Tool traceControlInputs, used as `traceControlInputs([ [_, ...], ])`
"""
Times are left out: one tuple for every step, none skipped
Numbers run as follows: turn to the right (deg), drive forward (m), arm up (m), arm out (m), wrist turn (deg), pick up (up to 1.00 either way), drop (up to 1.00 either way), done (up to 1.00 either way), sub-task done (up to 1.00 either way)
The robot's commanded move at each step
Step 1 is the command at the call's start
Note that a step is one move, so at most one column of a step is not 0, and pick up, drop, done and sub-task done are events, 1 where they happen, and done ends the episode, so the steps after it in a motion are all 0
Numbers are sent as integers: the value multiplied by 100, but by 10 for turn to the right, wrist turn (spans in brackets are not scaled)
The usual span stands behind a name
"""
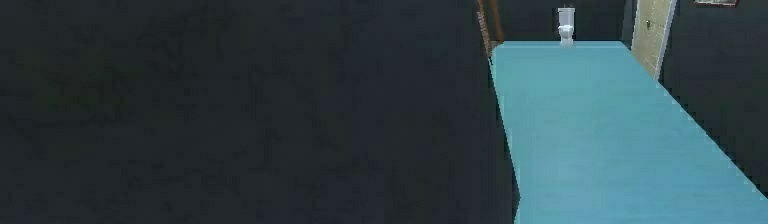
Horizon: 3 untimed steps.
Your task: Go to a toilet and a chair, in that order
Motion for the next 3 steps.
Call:
traceControlInputs([
  [450,0,0,0,0,0,0,0,0],
  [450,0,0,0,0,0,0,0,0],
  [450,0,0,0,0,0,0,0,0],
])
